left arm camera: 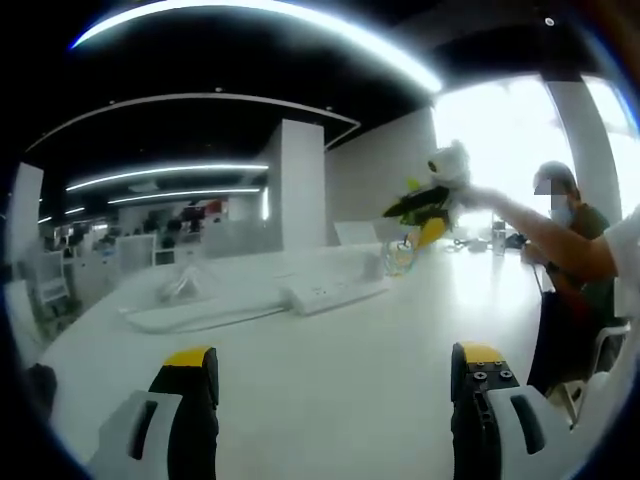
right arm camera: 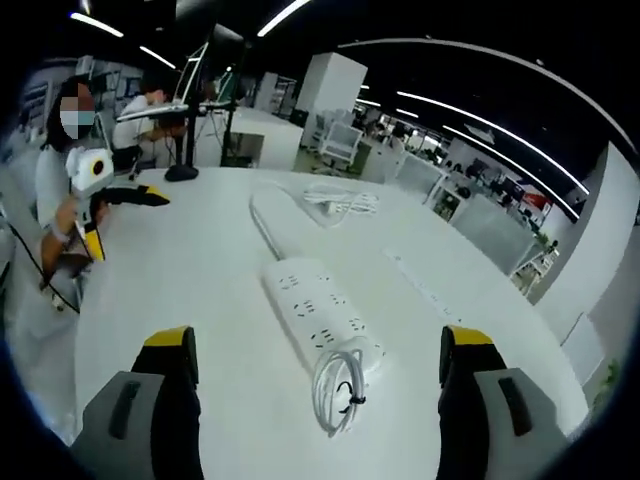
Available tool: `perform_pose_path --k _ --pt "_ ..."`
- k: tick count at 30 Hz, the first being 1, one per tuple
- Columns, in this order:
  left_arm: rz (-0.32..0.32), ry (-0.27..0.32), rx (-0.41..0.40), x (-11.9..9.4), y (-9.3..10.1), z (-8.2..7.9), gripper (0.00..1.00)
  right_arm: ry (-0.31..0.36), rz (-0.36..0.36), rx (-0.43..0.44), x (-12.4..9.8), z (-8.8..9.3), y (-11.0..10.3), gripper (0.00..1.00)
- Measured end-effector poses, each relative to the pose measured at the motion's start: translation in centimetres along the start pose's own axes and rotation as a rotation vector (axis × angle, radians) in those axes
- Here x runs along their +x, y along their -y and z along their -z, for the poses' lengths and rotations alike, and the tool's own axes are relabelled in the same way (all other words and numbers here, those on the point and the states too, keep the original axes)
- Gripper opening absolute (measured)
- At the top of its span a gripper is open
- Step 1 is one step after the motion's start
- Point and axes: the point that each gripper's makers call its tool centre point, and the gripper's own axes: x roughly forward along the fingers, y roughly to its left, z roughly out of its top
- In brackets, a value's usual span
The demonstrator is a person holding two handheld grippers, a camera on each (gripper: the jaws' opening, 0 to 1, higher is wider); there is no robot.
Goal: Straighten the power strip on the desk, plug the charger into it
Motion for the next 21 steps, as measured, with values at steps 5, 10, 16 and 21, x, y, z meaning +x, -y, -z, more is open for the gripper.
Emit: perform_pose_path --k 5,10,16,21 --pt "0.001 0.000 0.000 0.0 0.0 0.0 0.99 0.053 0.015 0.032 -0.9 -0.2 0.0 1.00" --pt "0.004 -0.001 0.001 0.1 0.0 0.0 0.99 0.098 0.046 0.052 -2.0 -0.2 0.2 1.00" --pt "0.007 -0.001 0.002 0.2 0.1 0.0 0.99 0.158 0.065 0.088 -3.4 0.0 0.0 1.00" --pt "0.009 0.000 0.002 0.3 0.2 -0.1 0.99 0.192 0.083 0.121 -4.3 0.6 -0.2 1.00"
